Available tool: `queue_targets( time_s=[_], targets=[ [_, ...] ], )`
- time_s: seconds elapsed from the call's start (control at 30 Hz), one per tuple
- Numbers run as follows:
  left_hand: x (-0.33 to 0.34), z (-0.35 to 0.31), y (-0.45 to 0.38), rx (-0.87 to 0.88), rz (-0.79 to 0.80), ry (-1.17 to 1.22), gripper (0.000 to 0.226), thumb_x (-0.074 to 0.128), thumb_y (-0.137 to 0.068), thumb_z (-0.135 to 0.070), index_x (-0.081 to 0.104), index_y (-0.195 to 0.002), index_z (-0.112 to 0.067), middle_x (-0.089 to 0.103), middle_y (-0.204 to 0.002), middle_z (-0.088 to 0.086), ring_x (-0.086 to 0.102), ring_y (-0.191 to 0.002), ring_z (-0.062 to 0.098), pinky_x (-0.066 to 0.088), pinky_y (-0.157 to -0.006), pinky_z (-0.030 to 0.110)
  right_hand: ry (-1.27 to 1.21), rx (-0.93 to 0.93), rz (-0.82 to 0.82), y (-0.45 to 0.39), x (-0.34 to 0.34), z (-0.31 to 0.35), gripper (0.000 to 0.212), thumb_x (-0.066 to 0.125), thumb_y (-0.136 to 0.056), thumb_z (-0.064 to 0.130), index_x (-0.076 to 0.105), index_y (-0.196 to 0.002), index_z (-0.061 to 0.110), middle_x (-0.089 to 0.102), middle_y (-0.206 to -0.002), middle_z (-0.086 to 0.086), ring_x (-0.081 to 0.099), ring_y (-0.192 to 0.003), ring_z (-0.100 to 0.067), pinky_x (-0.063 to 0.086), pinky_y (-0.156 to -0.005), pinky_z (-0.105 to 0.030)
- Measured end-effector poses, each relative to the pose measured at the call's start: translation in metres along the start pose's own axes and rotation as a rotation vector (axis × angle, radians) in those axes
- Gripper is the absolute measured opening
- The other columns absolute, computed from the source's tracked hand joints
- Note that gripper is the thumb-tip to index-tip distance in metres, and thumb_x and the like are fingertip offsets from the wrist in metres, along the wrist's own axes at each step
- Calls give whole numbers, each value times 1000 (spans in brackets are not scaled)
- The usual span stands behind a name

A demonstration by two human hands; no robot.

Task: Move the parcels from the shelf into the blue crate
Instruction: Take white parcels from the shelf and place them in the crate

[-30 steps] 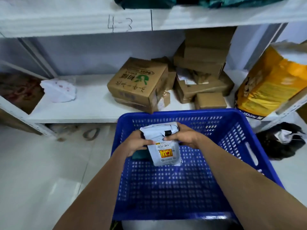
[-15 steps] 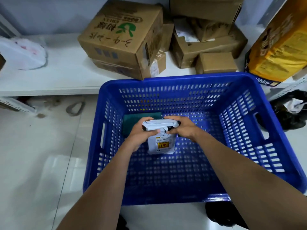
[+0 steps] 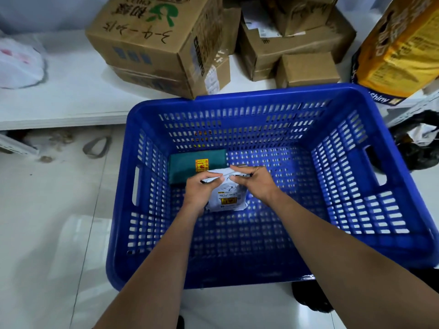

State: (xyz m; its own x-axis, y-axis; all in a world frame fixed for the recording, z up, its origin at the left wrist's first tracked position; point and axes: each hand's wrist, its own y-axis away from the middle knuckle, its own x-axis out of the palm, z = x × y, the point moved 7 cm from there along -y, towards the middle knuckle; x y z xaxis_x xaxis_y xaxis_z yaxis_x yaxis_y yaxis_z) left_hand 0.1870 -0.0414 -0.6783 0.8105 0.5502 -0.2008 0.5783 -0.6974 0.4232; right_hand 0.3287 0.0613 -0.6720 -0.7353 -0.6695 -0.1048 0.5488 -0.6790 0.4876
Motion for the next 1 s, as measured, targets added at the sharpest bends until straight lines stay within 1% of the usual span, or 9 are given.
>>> queue_targets(
  time_s=[0.07,0.2,0.3,0.43,0.57,0.63,0.73,0.83,1.0],
  targets=[
    [1,1,0,9,-25,14,5,78,-82,-16,77,-87,-17,72,-105,-6,65,-102,10,52,-90,29,-13,-17,-38,0,0,-3,35,74,-84,10,70,-119,12,56,-140,-6,46,-134,-15,40,-111,-32],
    [1,-4,2,92,-78,-28,4,76,-83,-8,75,-88,-7,65,-116,-1,59,-109,10,47,-76,6,-3,-44,-105,-2,1,-1,24,68,-90,10,73,-113,8,67,-124,-5,59,-116,-12,49,-100,-25],
    [-1,-6,1,131,-97,-87,10,76,-82,-10,70,-89,-14,68,-102,-2,62,-101,14,50,-85,25,185,-89,-150,-5,3,4,19,67,-92,17,75,-108,17,68,-117,0,63,-99,-11,53,-88,-24],
    [-3,-4,-2,107,-66,-115,38,72,-87,-15,60,-122,-23,60,-122,-5,57,-111,12,46,-93,26,354,-98,-149,-8,4,8,31,66,-93,25,63,-123,20,66,-111,-2,63,-95,-17,52,-80,-25],
    [8,-8,-3,143,-89,-329,16,60,-96,-23,67,-107,-12,63,-113,4,59,-106,23,43,-83,26,704,-94,-132,-12,12,0,32,45,-102,36,60,-118,13,52,-116,-9,50,-107,-32,46,-91,-38],
    [15,-10,0,163,-143,-596,25,52,-100,-33,64,-102,-10,59,-110,6,55,-105,27,41,-85,35,811,-75,-120,-9,17,-5,39,33,-105,37,58,-113,9,51,-114,-12,45,-108,-34,40,-92,-41],
    [20,-31,11,282,-331,-1076,35,40,-100,-34,66,-102,-10,56,-110,8,51,-106,30,38,-96,50,740,-84,-213,-8,14,-3,41,28,-106,34,56,-105,4,57,-105,-16,49,-102,-34,41,-92,-42],
    [47,-54,16,489,-280,-1180,43,31,-94,-32,68,-96,-10,64,-98,9,59,-94,31,43,-93,46,598,-58,-240,-14,14,-6,34,34,-103,34,55,-88,12,63,-93,-15,56,-94,-35,47,-81,-40],
    [42,-23,0,234,-155,-1130,48,28,-102,-34,70,-96,-11,71,-96,8,62,-97,26,47,-76,34,233,84,-250,-10,5,-20,48,31,-104,43,44,-69,14,47,-60,-4,44,-53,-18,34,-50,-28]
  ],
)
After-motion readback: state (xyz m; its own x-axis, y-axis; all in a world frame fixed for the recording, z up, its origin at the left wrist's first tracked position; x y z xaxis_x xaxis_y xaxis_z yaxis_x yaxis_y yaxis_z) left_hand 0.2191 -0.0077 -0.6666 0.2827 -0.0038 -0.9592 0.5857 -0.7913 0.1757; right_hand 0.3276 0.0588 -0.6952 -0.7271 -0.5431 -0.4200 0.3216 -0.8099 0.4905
